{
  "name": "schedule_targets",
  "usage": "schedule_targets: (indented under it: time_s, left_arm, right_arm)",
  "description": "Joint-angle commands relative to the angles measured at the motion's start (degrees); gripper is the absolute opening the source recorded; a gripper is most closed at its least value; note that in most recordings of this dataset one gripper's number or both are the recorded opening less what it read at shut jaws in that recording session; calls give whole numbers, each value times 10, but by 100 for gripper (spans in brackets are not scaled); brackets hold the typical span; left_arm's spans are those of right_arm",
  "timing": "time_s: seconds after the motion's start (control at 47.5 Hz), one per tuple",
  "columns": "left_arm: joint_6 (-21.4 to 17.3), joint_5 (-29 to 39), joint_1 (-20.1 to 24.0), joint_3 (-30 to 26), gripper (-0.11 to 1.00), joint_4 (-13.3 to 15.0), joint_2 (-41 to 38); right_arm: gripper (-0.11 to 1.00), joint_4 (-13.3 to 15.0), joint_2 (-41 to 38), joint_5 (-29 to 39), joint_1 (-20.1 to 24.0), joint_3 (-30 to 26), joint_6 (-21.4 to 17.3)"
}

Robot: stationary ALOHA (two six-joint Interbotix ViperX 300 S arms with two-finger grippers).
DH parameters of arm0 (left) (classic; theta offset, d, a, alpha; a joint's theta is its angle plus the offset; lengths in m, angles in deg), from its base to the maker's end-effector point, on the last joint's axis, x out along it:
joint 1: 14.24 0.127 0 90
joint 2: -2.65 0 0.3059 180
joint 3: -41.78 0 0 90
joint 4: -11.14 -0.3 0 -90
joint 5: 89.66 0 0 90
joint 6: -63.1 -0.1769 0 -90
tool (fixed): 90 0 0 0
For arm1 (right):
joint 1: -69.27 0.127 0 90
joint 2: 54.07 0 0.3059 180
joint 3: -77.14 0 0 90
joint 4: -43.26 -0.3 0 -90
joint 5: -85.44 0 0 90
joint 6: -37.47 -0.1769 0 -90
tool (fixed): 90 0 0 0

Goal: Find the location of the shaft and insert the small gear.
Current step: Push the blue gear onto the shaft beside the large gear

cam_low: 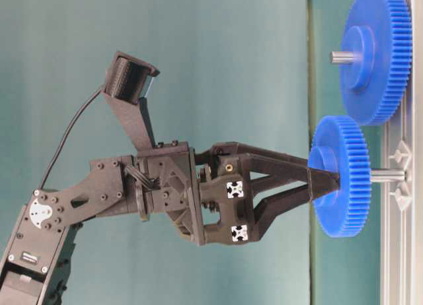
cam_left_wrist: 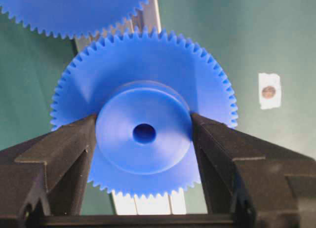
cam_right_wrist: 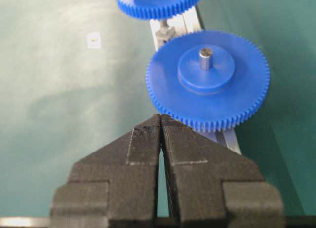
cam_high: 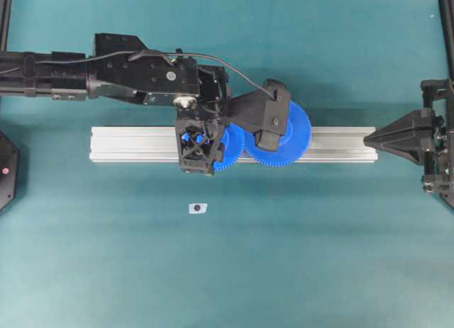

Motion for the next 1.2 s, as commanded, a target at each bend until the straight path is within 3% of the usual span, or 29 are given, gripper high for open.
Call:
schedule_targets:
  time_s: [0.0, 0.105, 1.18]
  left_arm:
    - [2, -2, 18, -15, 67, -4, 10]
    - [2, -1, 16, -20, 76, -5, 13]
    - [27, 26, -11, -47, 76, -5, 76]
  right_arm:
    - [2, 0, -4, -5, -2, -5, -6]
    - [2, 0, -4, -4, -2, -5, -6]
    - [2, -1, -4, -5, -3, -5, -6]
